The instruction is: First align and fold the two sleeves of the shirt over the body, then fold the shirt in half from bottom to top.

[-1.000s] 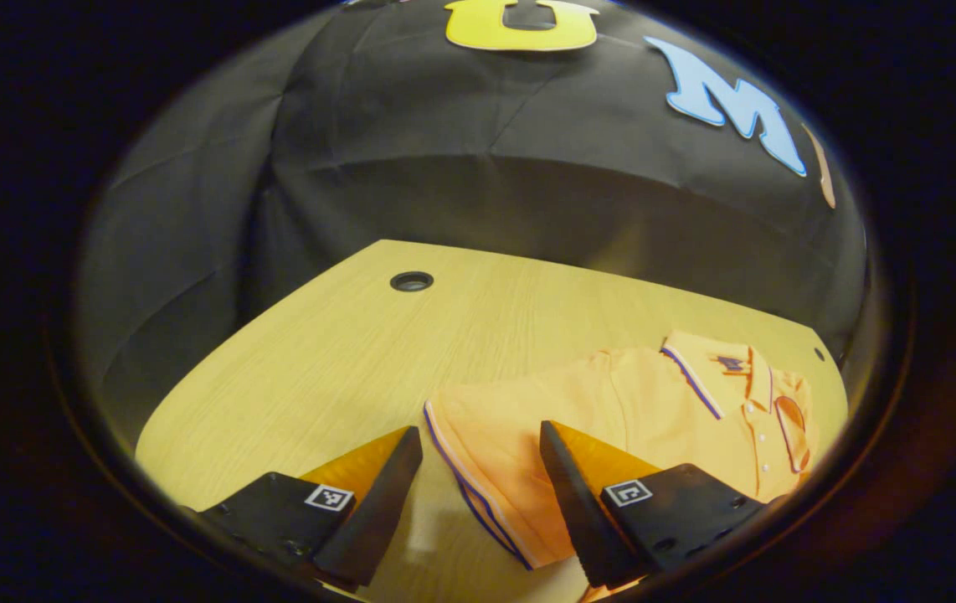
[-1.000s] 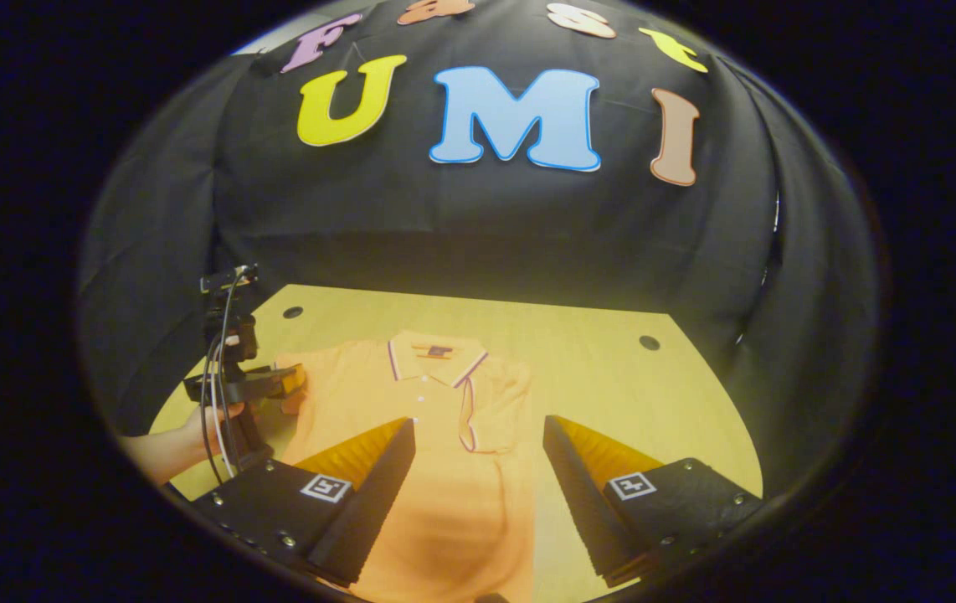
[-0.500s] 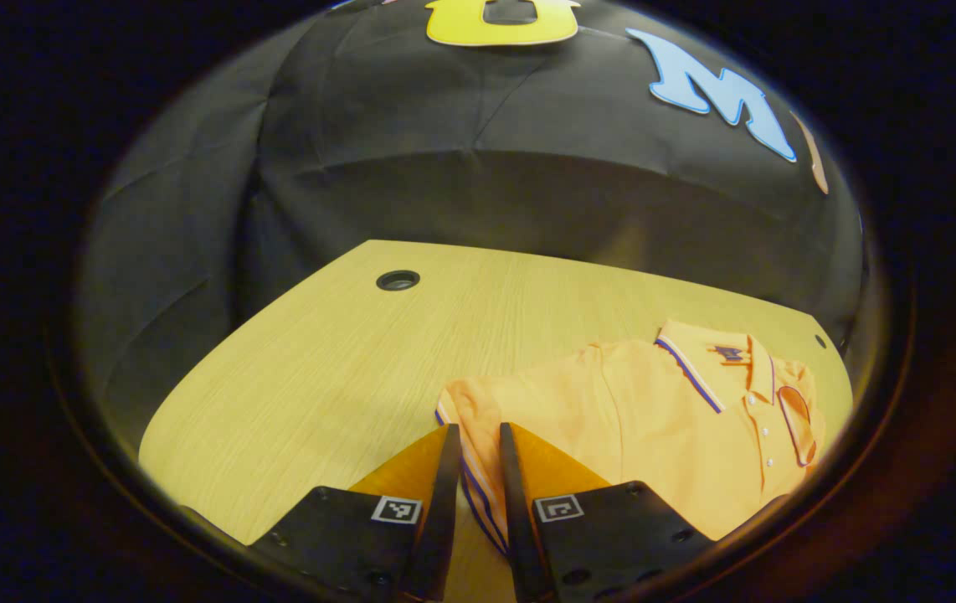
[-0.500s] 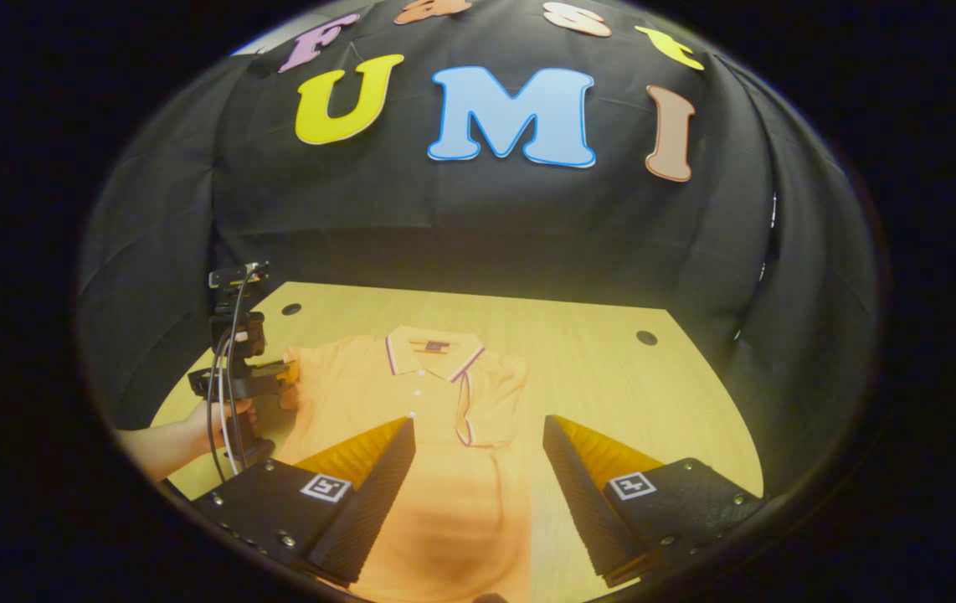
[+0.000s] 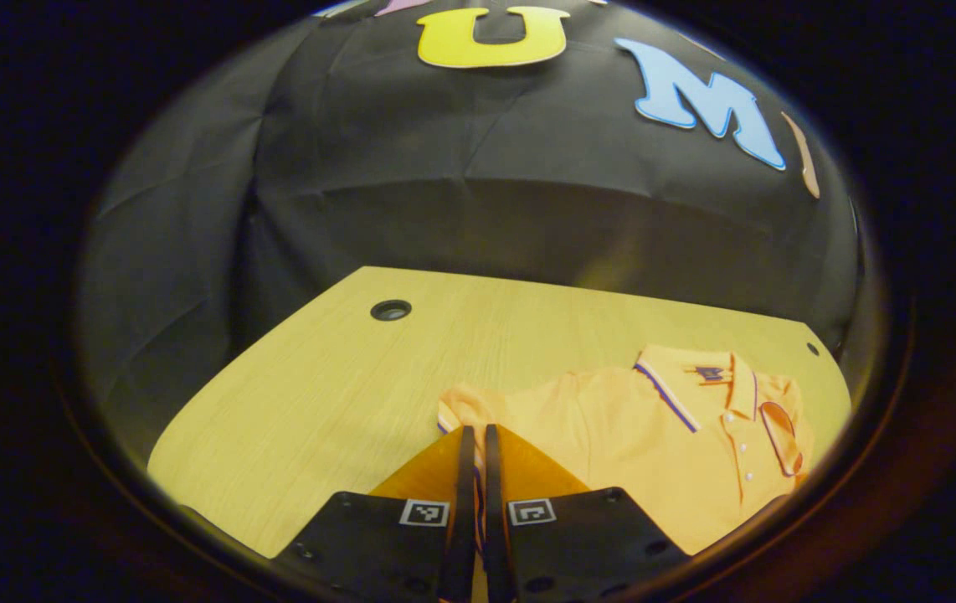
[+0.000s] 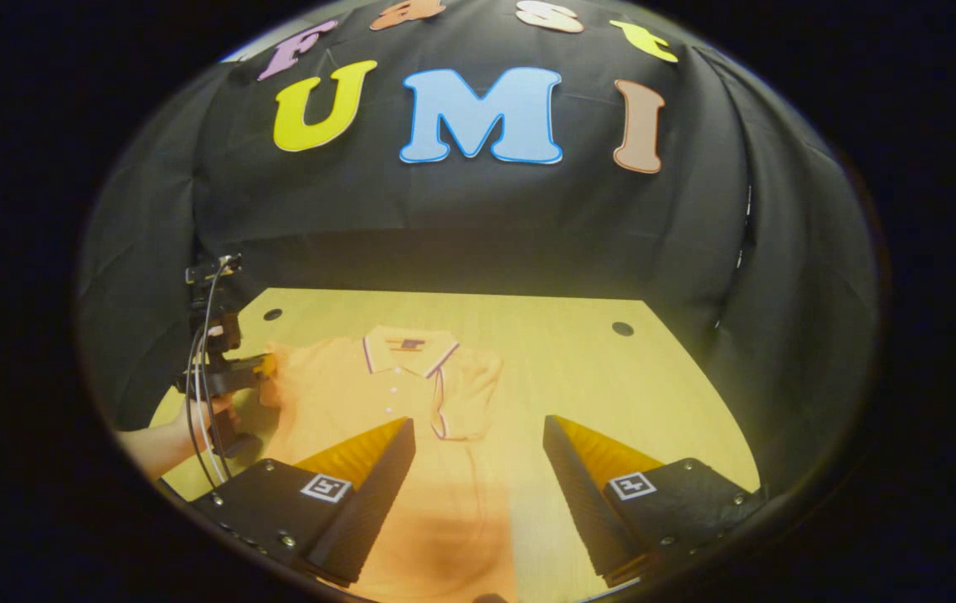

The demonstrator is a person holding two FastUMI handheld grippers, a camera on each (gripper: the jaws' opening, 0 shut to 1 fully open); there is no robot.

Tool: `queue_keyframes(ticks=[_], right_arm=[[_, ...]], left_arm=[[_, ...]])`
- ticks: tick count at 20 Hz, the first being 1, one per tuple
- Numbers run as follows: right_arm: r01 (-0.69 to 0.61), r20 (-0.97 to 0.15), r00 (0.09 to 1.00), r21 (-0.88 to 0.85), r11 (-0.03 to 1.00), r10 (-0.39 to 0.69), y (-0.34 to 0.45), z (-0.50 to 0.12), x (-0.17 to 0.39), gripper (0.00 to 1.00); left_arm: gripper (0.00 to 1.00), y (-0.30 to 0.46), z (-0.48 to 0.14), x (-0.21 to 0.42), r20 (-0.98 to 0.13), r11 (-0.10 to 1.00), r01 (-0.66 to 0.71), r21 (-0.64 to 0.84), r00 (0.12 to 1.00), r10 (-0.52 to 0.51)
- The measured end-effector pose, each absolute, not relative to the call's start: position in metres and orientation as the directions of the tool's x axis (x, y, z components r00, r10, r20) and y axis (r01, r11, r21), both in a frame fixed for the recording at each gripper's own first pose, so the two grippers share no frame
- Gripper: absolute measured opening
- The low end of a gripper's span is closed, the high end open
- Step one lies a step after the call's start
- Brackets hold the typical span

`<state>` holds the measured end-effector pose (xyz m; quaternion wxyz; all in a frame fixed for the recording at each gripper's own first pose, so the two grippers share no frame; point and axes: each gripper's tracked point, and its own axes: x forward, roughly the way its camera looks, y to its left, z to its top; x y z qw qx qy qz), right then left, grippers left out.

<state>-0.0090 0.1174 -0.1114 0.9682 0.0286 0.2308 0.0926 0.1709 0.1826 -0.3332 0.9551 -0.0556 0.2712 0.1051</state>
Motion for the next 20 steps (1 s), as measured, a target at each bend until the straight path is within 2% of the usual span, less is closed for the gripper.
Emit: queue_keyframes(ticks=[4,10,20], right_arm=[[-0.166,-0.44,0.877,0.101,0.981,0.194,0.118,-0.112,-0.013,0.96],[-0.151,-0.442,0.879,0.1,0.984,0.179,0.112,-0.116,-0.024,0.96],[-0.043,-0.482,0.869,0.156,0.987,0.114,0.104,-0.14,-0.041,0.96]], left_arm=[[0.12,0.144,-0.311,0.178,-0.499,0.984,-0.163,-0.067,0.86,0.109],[0.12,0.091,-0.311,0.181,-0.495,0.998,-0.051,-0.041,0.868,0.024],[0.12,0.046,-0.334,0.182,-0.551,0.997,0.072,-0.028,0.831,-0.075]])
